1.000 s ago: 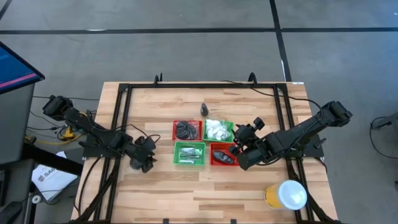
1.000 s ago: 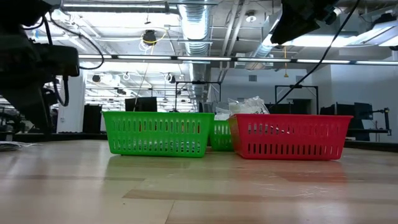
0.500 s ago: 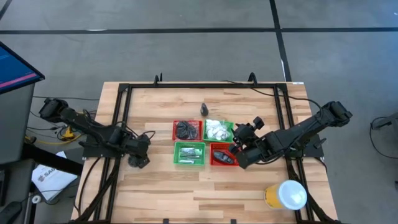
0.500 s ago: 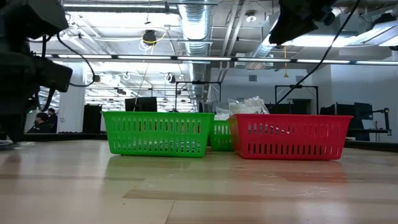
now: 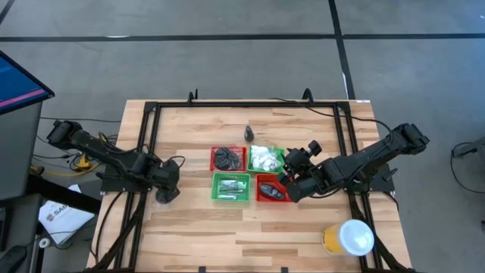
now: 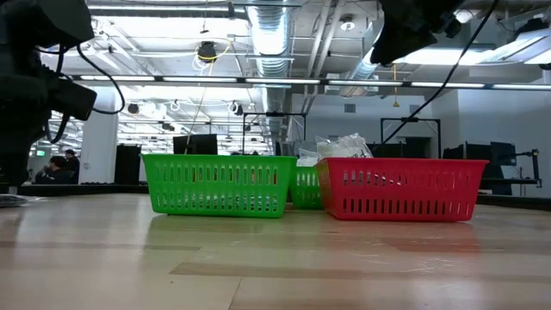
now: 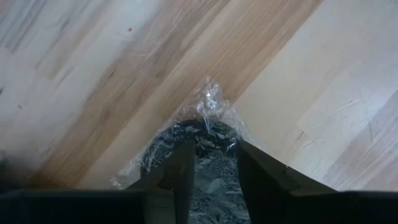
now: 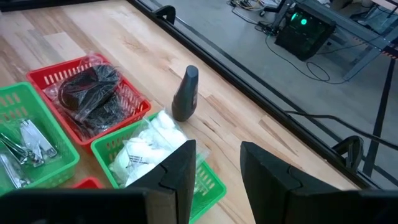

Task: Pick & Place Travel size toiletries
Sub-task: Put the black hairbrush into the left red basket

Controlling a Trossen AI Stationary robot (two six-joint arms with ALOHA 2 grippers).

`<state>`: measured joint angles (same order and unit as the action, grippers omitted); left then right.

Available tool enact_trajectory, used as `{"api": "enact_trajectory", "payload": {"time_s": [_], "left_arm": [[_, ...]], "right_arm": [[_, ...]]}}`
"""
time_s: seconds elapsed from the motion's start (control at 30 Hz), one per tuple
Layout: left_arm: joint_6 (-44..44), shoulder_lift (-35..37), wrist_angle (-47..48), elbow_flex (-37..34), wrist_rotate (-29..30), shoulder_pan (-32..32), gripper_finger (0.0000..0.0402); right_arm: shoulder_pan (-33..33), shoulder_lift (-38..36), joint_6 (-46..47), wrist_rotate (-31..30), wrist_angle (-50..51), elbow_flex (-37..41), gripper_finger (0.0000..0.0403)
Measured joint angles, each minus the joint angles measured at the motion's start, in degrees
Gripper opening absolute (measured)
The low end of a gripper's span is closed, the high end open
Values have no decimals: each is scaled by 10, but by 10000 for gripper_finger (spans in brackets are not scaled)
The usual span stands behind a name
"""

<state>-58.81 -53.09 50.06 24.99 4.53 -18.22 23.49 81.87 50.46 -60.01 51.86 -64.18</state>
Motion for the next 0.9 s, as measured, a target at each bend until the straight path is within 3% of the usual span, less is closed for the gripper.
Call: {"api": "enact_trajectory", "payload": {"time_s": [0.27, 0.7, 0.8, 0.9], "left_arm": [[33, -19, -1, 0, 15, 0, 130], [34, -97, -74, -28, 36, 0, 233], [33, -114, -74, -28, 36, -1, 229], [33, -121, -70, -28, 36, 0, 188]], "right_arm": [[0, 0, 0, 0, -1, 0, 116], [0, 0, 1, 2, -1, 0, 116], [1, 0, 1, 2, -1, 0, 116], [1, 0, 1, 2, -1, 0, 116]]}}
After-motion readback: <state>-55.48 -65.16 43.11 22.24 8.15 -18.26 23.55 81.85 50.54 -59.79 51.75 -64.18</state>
